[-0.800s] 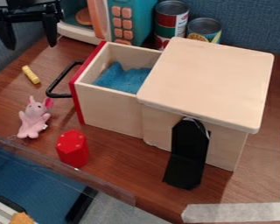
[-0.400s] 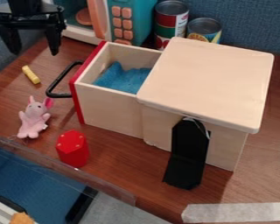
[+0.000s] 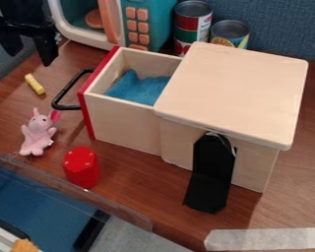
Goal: Close the drawer
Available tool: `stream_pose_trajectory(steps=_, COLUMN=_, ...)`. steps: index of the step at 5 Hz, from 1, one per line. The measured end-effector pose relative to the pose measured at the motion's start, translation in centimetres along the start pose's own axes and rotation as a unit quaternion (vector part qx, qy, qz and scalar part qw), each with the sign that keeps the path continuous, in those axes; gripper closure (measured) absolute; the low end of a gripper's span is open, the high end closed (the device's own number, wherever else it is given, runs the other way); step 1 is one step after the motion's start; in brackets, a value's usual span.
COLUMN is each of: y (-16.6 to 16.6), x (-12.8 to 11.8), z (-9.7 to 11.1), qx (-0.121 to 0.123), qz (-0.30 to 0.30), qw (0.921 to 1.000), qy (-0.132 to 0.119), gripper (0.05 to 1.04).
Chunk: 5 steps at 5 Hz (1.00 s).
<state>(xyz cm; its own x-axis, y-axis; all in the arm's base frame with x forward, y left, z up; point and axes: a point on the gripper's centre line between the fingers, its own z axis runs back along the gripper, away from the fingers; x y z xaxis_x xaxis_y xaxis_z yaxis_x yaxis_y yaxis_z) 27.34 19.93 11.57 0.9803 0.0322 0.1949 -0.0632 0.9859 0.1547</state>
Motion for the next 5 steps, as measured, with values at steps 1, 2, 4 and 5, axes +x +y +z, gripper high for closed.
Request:
stream_pose_trajectory(steps=1, y=0.8, x=0.4, z=-0.6, qx=0.024, qz=-0.133, qw=0.9908, qy=-0.007, gripper=0.084)
stream_pose_trajectory(steps=2, y=0.5, x=1.4, z=-1.8, qx=0.031, qz=-0.263, qw=0.9642, qy=0.009, gripper=0.084)
stream_pose_trajectory(steps=4, y=-0.8, x=2.9, z=-4.4, qx=0.09, qz=-0.44, qw=0.8934, qy=0.009, gripper=0.084)
stream_pose_trajectory(steps=5, y=-1.3, x=3.5, z=-5.9, qx=0.116, qz=-0.495, qw=0.86, qy=0.038, gripper=0.084)
